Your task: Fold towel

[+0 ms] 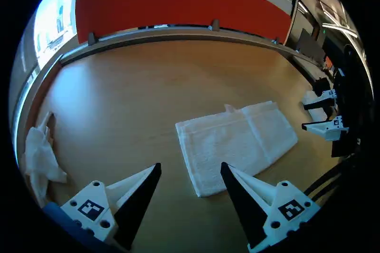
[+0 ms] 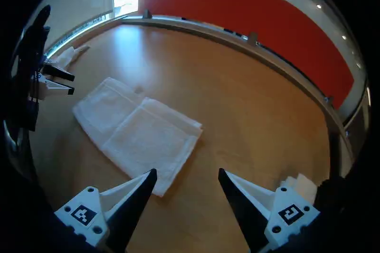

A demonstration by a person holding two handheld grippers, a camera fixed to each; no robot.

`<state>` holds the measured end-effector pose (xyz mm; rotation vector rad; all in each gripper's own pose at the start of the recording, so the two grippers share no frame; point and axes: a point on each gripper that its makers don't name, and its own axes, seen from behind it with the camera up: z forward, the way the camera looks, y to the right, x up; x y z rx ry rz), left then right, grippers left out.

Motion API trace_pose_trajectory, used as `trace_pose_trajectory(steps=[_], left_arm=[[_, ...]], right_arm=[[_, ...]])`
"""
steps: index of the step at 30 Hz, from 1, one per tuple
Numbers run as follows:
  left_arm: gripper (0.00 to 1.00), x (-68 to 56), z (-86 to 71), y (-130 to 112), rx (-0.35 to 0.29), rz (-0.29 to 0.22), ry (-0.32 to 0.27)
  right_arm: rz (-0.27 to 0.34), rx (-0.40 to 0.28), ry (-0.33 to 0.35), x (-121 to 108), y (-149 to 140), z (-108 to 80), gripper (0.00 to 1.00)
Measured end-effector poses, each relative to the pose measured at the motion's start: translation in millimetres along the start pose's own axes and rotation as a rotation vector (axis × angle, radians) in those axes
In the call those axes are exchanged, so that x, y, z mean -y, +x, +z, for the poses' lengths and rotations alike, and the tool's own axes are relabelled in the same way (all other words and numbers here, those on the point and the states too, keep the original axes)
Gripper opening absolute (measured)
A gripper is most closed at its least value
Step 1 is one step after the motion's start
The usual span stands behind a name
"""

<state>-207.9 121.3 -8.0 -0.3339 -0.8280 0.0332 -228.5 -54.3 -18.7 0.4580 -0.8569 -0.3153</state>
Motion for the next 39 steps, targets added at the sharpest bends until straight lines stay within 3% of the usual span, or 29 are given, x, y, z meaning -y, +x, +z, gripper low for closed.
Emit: trace_pose_trajectory(steps=[14, 33, 39], left_arm=[[0.93, 2.3, -21.0, -14, -0.012, -0.028, 0.034], [0.93, 31.1, -64.4, -46, -0.013, -0.111, 0.136], [0.93, 37.5, -74.9, -55, -0.011, -0.132, 0.158]], right_arm=[[-0.001, -0.002, 0.01, 6, -12, -10.3, 1.0], [-0.101, 0.003, 0.088, 24, -9, 4.3, 1.0], [-0.11, 0.019, 0.12, 29, -15, 8.5, 0.87]])
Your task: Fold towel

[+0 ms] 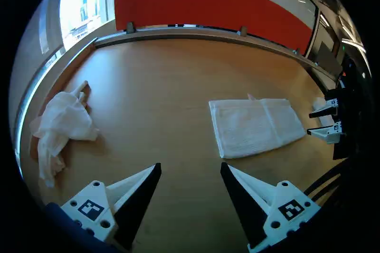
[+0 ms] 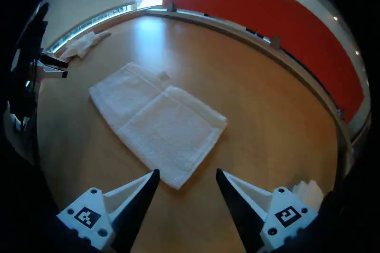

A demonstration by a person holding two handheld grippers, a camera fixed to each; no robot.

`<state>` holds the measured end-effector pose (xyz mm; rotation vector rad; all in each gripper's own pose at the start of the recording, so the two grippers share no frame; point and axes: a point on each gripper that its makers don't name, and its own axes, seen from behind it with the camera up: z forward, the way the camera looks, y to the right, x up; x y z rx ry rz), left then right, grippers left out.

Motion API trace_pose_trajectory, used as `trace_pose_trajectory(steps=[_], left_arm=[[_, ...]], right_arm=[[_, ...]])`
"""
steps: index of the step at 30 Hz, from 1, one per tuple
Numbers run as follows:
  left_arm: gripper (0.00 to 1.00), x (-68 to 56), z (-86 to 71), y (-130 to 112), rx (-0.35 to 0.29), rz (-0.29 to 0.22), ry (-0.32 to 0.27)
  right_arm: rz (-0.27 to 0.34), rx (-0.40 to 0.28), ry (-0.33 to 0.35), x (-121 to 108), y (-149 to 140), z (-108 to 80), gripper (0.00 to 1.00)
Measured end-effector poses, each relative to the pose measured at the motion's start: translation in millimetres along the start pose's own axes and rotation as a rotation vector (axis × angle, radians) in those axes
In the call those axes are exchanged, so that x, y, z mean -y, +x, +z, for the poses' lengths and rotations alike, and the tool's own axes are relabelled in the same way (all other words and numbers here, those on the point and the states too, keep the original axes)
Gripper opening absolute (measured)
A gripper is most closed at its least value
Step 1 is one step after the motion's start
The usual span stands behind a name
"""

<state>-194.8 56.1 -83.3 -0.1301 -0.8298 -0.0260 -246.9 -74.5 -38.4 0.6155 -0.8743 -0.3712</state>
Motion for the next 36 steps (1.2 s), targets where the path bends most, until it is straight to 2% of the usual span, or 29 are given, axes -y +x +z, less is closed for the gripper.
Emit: trace_pose_trajectory(steps=[8, 15, 22, 25, 29, 36], left_arm=[[0.93, 8.7, -12.1, -14, 0.008, -0.027, 0.018], [0.93, 15.5, -17.5, -19, 0.011, -0.036, 0.028], [0.93, 18.1, -19.2, -19, 0.008, -0.049, 0.029], [0.93, 18.4, -19.7, -19, 0.008, -0.048, 0.03], [0.93, 18.2, -19.9, -19, 0.008, -0.047, 0.028], [0.93, 18.8, -18.8, -19, 0.008, -0.05, 0.026]], right_arm=[[0.014, 0.032, 0.053, 11, -13, 5.5, 0.67], [0.008, 0.052, 0.065, 13, -20, 8.9, 0.51], [-0.011, 0.073, 0.08, 16, -26, 12.7, 0.49], [-0.023, 0.081, 0.084, 17, -28, 14.1, 0.42], [-0.032, 0.085, 0.083, 18, -28, 15.0, 0.4], [-0.029, 0.093, 0.093, 19, -28, 15.4, 0.25]])
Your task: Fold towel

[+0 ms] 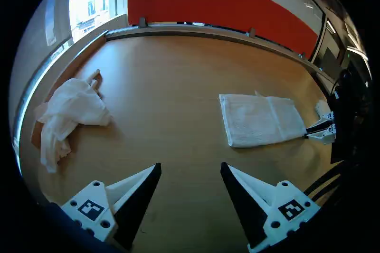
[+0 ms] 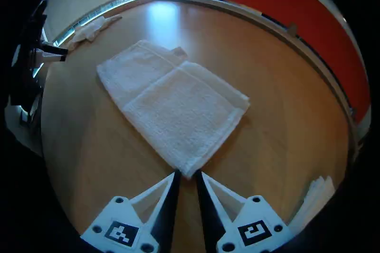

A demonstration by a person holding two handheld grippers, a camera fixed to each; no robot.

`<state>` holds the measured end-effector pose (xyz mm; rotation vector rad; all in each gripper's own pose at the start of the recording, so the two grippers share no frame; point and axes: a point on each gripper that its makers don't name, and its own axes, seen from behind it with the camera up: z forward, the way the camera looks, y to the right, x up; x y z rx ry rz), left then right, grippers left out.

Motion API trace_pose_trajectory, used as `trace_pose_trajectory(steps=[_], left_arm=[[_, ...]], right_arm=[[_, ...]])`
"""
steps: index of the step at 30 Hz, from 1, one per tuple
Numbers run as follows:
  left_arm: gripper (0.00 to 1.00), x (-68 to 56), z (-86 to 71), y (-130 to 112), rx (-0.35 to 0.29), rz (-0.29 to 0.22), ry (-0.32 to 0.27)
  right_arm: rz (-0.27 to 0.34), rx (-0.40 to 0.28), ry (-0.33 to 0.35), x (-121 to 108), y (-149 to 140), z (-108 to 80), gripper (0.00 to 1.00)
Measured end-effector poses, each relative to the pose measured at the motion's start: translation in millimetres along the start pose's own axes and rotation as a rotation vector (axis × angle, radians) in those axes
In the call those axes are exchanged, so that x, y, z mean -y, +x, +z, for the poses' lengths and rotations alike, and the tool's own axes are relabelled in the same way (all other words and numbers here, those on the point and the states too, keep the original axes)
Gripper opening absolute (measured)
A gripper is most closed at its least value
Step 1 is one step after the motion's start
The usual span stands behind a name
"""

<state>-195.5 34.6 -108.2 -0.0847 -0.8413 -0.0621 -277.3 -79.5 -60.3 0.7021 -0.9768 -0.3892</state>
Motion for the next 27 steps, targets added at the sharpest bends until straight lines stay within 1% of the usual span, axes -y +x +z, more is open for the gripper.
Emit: trace_pose_trajectory(steps=[2, 5, 7, 17, 27], left_arm=[[0.93, -0.2, 0.1, 0, 0.001, 0.0, -0.002], [0.93, 0.5, 0.5, 0, 0.001, 0.003, -0.001], [0.93, 0.6, 0.7, 0, 0.002, 0.003, -0.001], [0.93, 0.9, 1.0, 0, 0.003, 0.002, -0.004], [0.93, 1.0, -1.0, 1, -0.008, -0.011, -0.006]], right_arm=[[0.001, -0.001, 0.004, 1, 0, -0.5, 0.21], [-0.001, -0.005, 0.011, 2, 1, -1.5, 0.09], [-0.008, -0.008, 0.01, 3, 1, -2.2, 0.06], [-0.041, -0.027, -0.004, 3, 12, -8.7, 0.04], [-0.088, -0.074, -0.021, 1, 49, -23.0, 0.04]])
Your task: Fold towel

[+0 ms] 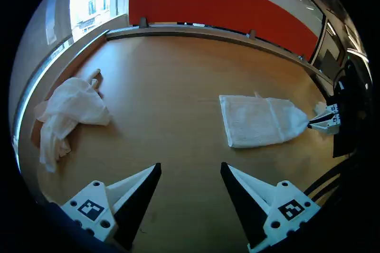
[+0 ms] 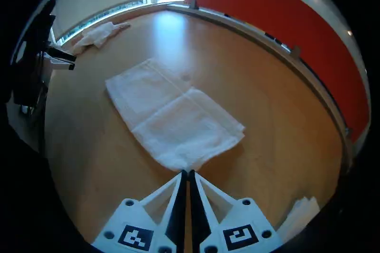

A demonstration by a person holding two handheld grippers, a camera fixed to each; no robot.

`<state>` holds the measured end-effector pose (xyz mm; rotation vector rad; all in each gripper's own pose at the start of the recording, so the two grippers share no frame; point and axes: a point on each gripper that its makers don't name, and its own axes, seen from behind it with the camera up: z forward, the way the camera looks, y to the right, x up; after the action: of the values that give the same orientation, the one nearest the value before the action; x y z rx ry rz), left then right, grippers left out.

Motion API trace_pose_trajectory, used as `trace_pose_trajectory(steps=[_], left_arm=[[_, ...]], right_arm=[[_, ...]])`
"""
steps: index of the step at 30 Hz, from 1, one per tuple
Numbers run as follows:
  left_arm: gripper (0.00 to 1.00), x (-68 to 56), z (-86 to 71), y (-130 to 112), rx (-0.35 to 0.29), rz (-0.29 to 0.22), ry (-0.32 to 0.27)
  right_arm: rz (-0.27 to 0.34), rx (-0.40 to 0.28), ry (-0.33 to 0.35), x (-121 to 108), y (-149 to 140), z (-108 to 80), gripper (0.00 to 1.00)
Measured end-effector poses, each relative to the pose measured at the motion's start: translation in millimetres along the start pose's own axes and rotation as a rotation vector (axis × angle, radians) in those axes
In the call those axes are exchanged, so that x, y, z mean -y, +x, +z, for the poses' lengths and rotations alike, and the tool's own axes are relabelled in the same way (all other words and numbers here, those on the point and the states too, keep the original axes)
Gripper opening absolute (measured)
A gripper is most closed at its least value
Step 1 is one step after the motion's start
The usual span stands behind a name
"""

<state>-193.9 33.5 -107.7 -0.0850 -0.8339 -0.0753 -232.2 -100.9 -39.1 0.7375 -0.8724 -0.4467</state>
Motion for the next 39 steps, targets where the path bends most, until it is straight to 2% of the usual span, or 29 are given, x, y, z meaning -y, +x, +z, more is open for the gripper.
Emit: trace_pose_trajectory(steps=[11, 23, 32, 39], left_arm=[[0.93, 1.7, -4.6, 1, -0.013, -0.017, -0.001], [0.93, 3.6, -8.8, 0, -0.029, -0.042, -0.001], [0.93, 2.6, -10.7, 0, -0.037, -0.052, -0.008], [0.93, 2.3, -11.2, 1, -0.04, -0.055, -0.015]], right_arm=[[-0.076, -0.067, -0.008, -1, 58, -4.2, 0.04], [-0.156, -0.119, -0.002, 6, 111, 0.8, 0.04], [-0.2, -0.14, 0.004, 11, 139, 3.0, 0.04], [-0.215, -0.136, 0.01, 14, 142, 5.8, 0.04]])
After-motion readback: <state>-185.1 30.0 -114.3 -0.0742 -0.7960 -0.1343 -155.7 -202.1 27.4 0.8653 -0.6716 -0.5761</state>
